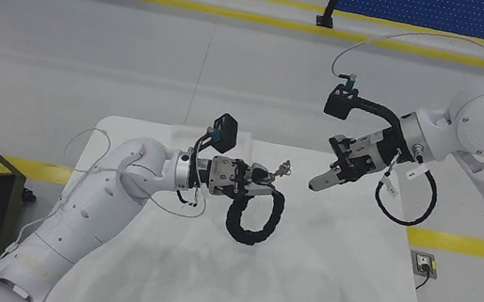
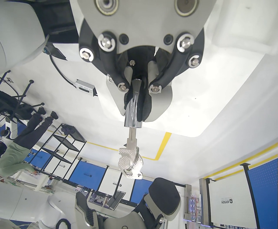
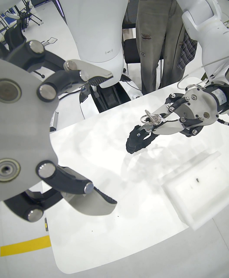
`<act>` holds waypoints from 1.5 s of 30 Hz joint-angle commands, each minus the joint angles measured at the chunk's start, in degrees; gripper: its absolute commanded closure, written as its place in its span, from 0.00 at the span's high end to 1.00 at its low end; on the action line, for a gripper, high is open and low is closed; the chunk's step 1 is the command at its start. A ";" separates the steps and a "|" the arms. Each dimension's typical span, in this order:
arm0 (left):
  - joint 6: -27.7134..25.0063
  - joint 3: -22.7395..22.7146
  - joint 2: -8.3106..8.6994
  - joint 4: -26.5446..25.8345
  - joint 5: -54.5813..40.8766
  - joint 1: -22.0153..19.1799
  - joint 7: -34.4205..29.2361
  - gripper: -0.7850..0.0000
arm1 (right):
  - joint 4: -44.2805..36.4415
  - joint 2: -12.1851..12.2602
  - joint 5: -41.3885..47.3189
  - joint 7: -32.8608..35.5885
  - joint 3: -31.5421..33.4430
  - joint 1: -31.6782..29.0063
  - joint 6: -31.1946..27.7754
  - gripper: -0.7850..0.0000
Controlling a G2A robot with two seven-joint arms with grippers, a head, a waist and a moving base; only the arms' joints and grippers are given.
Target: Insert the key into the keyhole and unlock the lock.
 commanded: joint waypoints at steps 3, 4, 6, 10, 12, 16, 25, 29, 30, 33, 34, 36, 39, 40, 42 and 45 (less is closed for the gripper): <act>0.00 -0.28 0.39 -0.18 -2.63 0.40 -2.70 0.00 | -1.48 0.09 -1.60 -2.74 0.47 -1.50 -2.46 1.00; -0.03 -0.18 0.42 -0.12 -3.26 0.36 -3.38 0.00 | -1.62 0.14 -2.02 -4.32 0.85 -2.06 -4.42 1.00; -0.13 0.12 0.41 0.21 -4.51 0.21 -4.51 0.00 | -2.70 0.16 -3.60 -5.40 1.12 -3.23 -9.88 1.00; -0.13 1.14 0.24 1.22 -6.82 -0.56 -6.76 0.00 | -4.53 0.28 -6.53 -9.51 1.15 -5.03 -15.82 1.00; -0.13 1.82 0.12 1.74 -8.33 -1.02 -7.89 0.00 | -5.41 0.43 -8.59 -10.77 1.08 -5.09 -17.07 1.00; -0.13 3.68 -0.16 2.73 -12.24 -2.12 -10.99 0.00 | -7.17 0.35 -14.17 -15.31 1.13 -4.94 -21.62 1.00; -0.13 6.61 -0.52 4.77 -20.66 -4.97 -17.89 0.00 | -8.44 -0.13 -26.28 -21.85 -1.08 -3.46 -28.16 0.97; -0.13 7.46 -0.68 5.32 -22.94 -5.50 -19.57 0.00 | -8.98 0.11 -29.31 -24.20 -2.91 -2.32 -30.51 0.65; -0.13 7.65 -0.73 5.38 -23.51 -5.56 -19.85 0.00 | -9.03 0.17 -30.00 -24.73 -3.43 -1.94 -31.04 0.57; -0.13 8.15 -0.84 5.68 -24.72 -5.78 -20.79 0.00 | -8.81 0.27 -31.39 -26.33 -4.82 -0.67 -32.64 0.46; -0.13 8.31 -0.88 5.74 -25.04 -5.83 -21.11 0.00 | -8.62 0.27 -31.52 -26.82 -5.22 -0.27 -33.13 0.45; -0.13 8.50 -0.94 5.86 -25.66 -5.93 -21.51 0.00 | -8.29 0.21 -31.98 -27.53 -5.95 0.58 -33.84 0.41; -0.13 8.76 -1.04 5.91 -26.28 -5.96 -21.89 0.00 | -7.96 0.03 -32.56 -28.28 -7.24 1.61 -34.59 0.41; -0.13 8.85 -1.08 5.94 -26.44 -5.93 -21.98 0.00 | -7.86 -0.05 -32.70 -28.51 -7.68 1.91 -34.82 0.40; -0.13 8.99 -1.16 5.96 -26.77 -5.91 -22.11 0.00 | -7.61 -0.20 -32.90 -28.94 -8.54 2.49 -35.24 0.40; -0.13 9.09 -1.26 6.05 -27.11 -5.88 -22.25 0.00 | -7.35 -0.41 -32.96 -29.55 -9.79 3.29 -35.85 0.40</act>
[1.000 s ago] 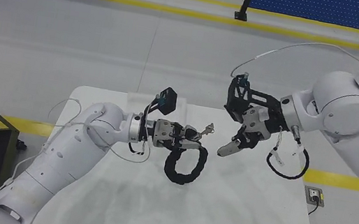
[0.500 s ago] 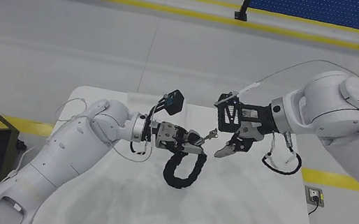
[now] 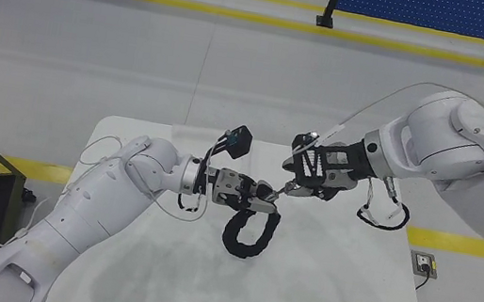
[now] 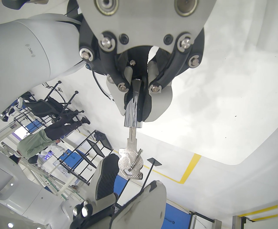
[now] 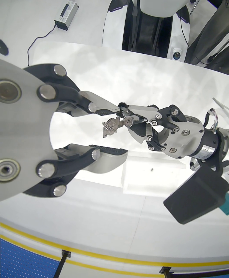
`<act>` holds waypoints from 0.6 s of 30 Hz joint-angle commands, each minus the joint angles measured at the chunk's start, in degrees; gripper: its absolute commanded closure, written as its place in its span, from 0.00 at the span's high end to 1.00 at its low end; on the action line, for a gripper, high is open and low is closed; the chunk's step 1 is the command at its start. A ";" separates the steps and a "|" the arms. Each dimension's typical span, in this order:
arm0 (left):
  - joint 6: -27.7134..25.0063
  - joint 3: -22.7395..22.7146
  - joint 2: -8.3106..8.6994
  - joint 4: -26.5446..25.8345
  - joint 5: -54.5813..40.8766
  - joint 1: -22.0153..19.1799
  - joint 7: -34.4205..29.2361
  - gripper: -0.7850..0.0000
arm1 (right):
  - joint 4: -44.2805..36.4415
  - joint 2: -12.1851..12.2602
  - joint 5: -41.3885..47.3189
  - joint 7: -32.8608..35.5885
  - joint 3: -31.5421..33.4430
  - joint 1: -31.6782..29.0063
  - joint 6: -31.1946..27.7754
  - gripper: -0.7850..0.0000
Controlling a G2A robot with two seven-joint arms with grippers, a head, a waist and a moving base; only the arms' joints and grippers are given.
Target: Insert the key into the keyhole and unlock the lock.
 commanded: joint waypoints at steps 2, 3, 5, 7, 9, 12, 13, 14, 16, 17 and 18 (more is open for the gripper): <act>0.00 0.03 -0.06 0.11 -0.21 -0.02 -0.18 0.00 | 0.16 -0.18 -0.02 -0.49 -1.26 0.75 -0.49 0.39; 0.00 0.02 -0.08 0.15 -0.32 -0.01 -0.19 0.00 | 0.25 -0.24 -0.03 -0.63 -1.65 1.05 -0.63 0.38; 0.00 -0.01 -0.12 0.17 -0.39 -0.01 -0.25 0.00 | 0.46 -0.34 0.03 -0.84 -2.44 1.57 -0.84 0.34; 0.00 -0.06 -0.16 0.12 -0.39 -0.06 -0.26 0.00 | 0.65 -0.43 0.03 -0.99 -2.75 1.80 -0.99 0.25; 0.00 -0.10 -0.21 0.12 -0.41 -0.07 -0.22 0.00 | 0.89 -0.52 0.23 -1.10 -2.75 1.68 -1.10 0.23; 0.00 -0.15 -0.29 0.05 -0.31 -0.08 -0.14 0.00 | 0.98 -0.67 0.24 -1.12 -2.75 1.51 -1.12 0.14; 0.00 -0.18 -0.32 0.02 -0.31 -0.06 -0.06 0.00 | 1.10 -0.72 0.41 -1.12 -2.75 1.43 -1.12 0.12; 0.00 -0.19 -0.35 0.02 -0.26 -0.06 -0.02 0.00 | 1.19 -0.77 0.66 -1.13 -2.75 1.32 -1.13 0.09; 0.00 -0.22 -0.40 -0.07 -0.14 -0.05 0.07 0.00 | 1.57 -0.84 1.78 -0.98 -2.75 1.05 -0.98 0.02; 0.00 -0.23 -0.43 -0.13 -0.07 -0.05 0.13 0.00 | 1.73 -0.88 2.56 -0.69 -2.75 0.92 -0.69 0.00; 0.00 -0.24 -0.46 -0.18 0.02 -0.03 0.20 0.00 | 1.94 -0.91 3.59 -0.05 -2.75 0.76 -0.05 0.00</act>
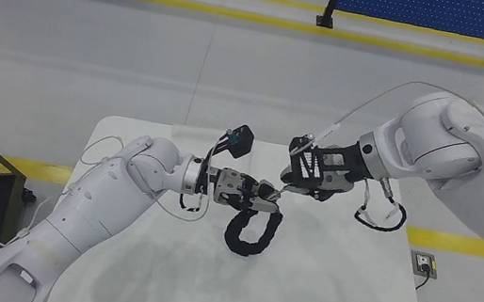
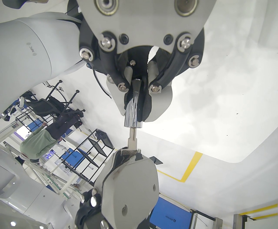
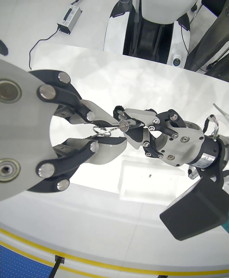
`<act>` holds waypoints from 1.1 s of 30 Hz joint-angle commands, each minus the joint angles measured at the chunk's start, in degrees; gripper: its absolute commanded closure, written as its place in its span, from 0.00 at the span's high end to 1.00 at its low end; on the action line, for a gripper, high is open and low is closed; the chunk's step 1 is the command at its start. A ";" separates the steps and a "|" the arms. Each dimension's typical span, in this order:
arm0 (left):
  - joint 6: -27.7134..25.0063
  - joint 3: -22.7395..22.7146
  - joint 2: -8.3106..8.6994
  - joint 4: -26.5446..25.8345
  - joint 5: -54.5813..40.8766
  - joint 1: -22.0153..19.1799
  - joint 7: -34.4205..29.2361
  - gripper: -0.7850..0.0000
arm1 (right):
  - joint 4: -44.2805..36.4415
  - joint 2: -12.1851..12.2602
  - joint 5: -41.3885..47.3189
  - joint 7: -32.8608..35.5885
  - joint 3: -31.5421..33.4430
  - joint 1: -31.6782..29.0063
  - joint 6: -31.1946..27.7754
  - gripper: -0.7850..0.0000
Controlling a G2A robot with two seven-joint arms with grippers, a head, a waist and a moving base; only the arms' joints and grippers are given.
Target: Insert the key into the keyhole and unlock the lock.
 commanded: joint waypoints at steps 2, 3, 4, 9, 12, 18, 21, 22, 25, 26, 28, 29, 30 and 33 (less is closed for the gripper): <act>0.00 -0.04 -0.09 -0.15 0.45 0.01 0.26 0.00 | 0.71 -0.10 4.53 2.66 0.00 -0.36 2.66 0.00; 0.00 -0.04 -0.13 -0.23 0.66 0.03 0.40 0.00 | 0.89 -0.14 6.63 4.14 0.00 -0.42 4.14 0.00; 0.00 -0.02 -0.17 -0.27 0.88 0.06 0.53 0.00 | 0.87 -0.20 8.65 5.86 0.00 -0.45 5.86 0.00; 0.00 0.12 -0.42 -0.41 2.03 0.12 1.34 0.00 | 1.36 -0.47 19.45 12.60 0.10 -0.39 13.16 0.00; 0.00 0.17 -0.55 -0.41 3.19 -0.04 1.82 0.00 | 1.38 -0.70 23.81 16.49 0.30 -0.26 17.83 0.00; 0.00 0.41 -0.87 -0.22 5.22 -0.23 3.39 0.00 | 1.06 -1.31 30.45 22.07 1.11 -0.44 28.80 0.00; 0.00 0.53 -1.00 -0.23 6.10 -0.31 4.21 0.00 | 0.69 -1.69 31.46 23.55 1.57 -0.64 33.71 0.00; 0.00 0.55 -1.03 -0.26 6.38 -0.33 4.52 0.00 | 0.69 -1.80 31.40 23.72 1.74 -0.66 35.91 0.00; 0.00 0.67 -1.09 -0.28 7.43 -0.40 5.24 0.00 | 0.37 -2.14 31.47 23.69 2.43 -0.79 40.97 0.00; 0.00 0.70 -1.10 -0.23 7.88 -0.42 5.44 0.00 | 0.10 -2.24 30.71 24.15 2.55 -0.73 42.47 0.00; 0.00 0.75 -1.10 -0.16 8.66 -0.38 5.98 0.00 | -0.03 -2.44 30.38 24.35 2.86 -0.93 45.25 0.00; 0.00 0.79 -1.09 -0.20 8.97 -0.33 6.25 0.00 | -0.19 -2.53 30.61 24.14 3.10 -1.17 45.96 0.00; 0.00 0.83 -1.08 -0.24 9.22 -0.25 6.50 0.00 | -0.25 -2.61 31.04 23.95 3.32 -1.50 46.35 0.00; 0.00 0.80 -0.95 -0.21 9.88 0.02 7.22 0.00 | -0.52 -2.80 31.59 23.62 4.08 -2.28 46.85 0.84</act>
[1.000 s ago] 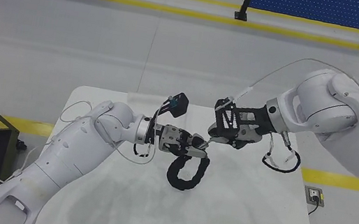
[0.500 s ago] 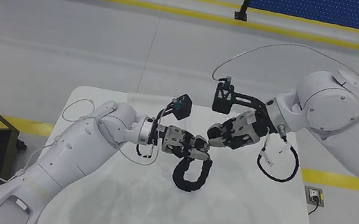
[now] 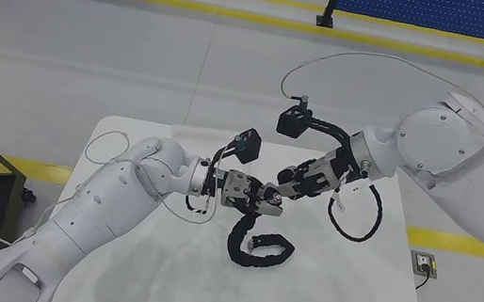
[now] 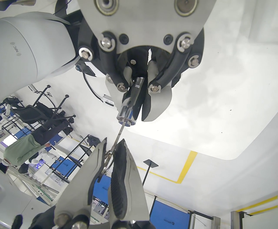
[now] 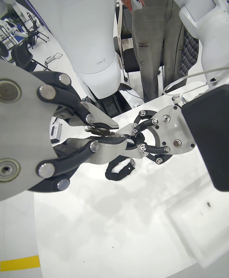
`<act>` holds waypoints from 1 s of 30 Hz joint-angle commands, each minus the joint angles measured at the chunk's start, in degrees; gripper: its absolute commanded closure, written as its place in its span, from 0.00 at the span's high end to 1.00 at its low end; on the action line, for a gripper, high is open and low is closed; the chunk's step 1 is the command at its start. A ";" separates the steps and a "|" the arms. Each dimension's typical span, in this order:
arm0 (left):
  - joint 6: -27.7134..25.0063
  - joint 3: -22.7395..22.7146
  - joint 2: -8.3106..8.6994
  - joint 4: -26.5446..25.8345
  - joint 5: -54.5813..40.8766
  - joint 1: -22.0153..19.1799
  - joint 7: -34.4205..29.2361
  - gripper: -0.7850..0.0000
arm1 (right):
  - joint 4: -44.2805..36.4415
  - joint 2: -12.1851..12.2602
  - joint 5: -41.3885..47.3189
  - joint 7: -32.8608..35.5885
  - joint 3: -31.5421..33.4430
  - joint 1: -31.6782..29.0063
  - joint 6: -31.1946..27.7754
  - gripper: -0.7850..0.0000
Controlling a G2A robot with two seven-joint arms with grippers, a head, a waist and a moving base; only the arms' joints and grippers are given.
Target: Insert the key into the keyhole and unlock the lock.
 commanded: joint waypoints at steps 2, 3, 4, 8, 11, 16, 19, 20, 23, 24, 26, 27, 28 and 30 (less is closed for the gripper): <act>0.00 -0.13 0.23 0.02 0.69 0.31 0.54 0.00 | 0.02 -0.07 0.37 -0.19 0.81 -0.70 0.36 1.00; 0.00 -0.22 0.35 0.11 1.07 0.39 0.63 0.00 | 0.12 -0.02 0.39 -0.06 1.11 -0.95 0.28 1.00; 0.00 -0.36 0.48 0.37 1.61 0.39 0.60 0.00 | 0.26 0.06 0.31 0.18 1.40 -1.21 0.12 1.00; 0.00 -0.65 0.98 1.49 4.29 0.49 0.21 0.00 | 0.78 0.57 -0.37 1.67 2.57 -2.34 -1.44 1.00; 0.00 -0.94 1.31 2.15 6.25 0.91 0.43 0.00 | 1.55 1.12 -0.71 2.09 3.65 -3.28 -2.28 1.00; 0.00 -1.66 1.93 2.94 10.06 2.03 0.77 0.00 | 2.60 2.04 -1.36 0.48 5.78 -4.99 -3.82 1.00; 0.00 -2.34 2.40 2.70 12.48 3.17 1.45 0.00 | 3.28 2.54 -2.55 -0.69 7.01 -5.98 -5.24 1.00; 0.00 -2.73 2.57 2.36 13.10 3.72 2.30 0.00 | 3.36 2.69 -3.03 -1.10 7.48 -6.24 -6.24 1.00; 0.04 -2.99 3.17 2.27 17.27 5.19 2.19 0.00 | 4.18 3.16 -4.07 -1.57 8.87 -6.83 -7.85 1.00; 0.40 -2.88 3.32 2.43 18.66 5.60 1.67 0.00 | 4.54 3.30 -4.20 -1.73 9.36 -7.00 -8.11 1.00; 1.26 -2.36 3.49 2.46 20.69 6.46 0.48 0.00 | 4.96 3.55 -4.94 -2.00 10.34 -7.15 -8.90 1.00; 2.11 -1.90 3.55 2.60 21.93 6.76 -0.71 0.00 | 5.22 3.65 -4.95 -2.24 10.80 -7.33 -9.43 1.00; 3.15 -1.20 3.57 2.48 23.55 6.80 -2.66 0.00 | 5.39 3.74 -5.27 -2.37 11.23 -7.43 -9.85 1.00; 4.54 -0.57 3.48 2.36 23.38 7.59 -3.44 0.00 | 5.44 3.84 -5.67 -2.71 11.93 -7.79 -10.84 1.00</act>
